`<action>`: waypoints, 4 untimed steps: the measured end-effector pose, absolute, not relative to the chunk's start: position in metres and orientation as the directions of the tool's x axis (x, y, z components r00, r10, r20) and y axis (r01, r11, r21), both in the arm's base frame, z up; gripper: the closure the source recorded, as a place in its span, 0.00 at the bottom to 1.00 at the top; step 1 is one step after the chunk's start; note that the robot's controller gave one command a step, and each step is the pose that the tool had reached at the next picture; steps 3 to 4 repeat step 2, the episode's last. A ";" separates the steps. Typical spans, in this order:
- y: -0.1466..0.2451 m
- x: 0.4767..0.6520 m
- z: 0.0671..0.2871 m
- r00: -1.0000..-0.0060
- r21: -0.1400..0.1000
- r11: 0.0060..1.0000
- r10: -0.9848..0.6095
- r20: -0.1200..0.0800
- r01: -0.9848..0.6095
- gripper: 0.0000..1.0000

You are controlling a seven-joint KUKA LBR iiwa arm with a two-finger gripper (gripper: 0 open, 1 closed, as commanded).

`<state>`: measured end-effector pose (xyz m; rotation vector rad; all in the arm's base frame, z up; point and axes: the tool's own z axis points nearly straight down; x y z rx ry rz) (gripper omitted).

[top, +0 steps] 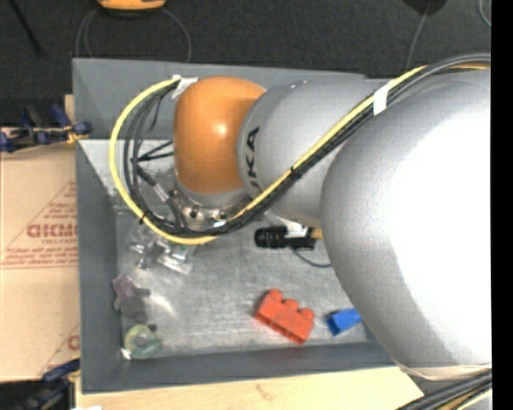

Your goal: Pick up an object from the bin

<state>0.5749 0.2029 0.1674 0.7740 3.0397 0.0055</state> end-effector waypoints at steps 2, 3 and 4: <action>0.200 0.576 0.166 -0.880 -0.004 0.880 0.476 -0.001 0.476 1.00; 0.200 0.576 0.166 -0.880 -0.004 0.880 0.476 -0.001 0.476 1.00; 0.200 0.576 0.166 -0.880 -0.004 0.880 0.476 -0.001 0.476 1.00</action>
Offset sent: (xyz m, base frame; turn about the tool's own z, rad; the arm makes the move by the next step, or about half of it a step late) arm 0.0002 0.0000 0.0012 0.0000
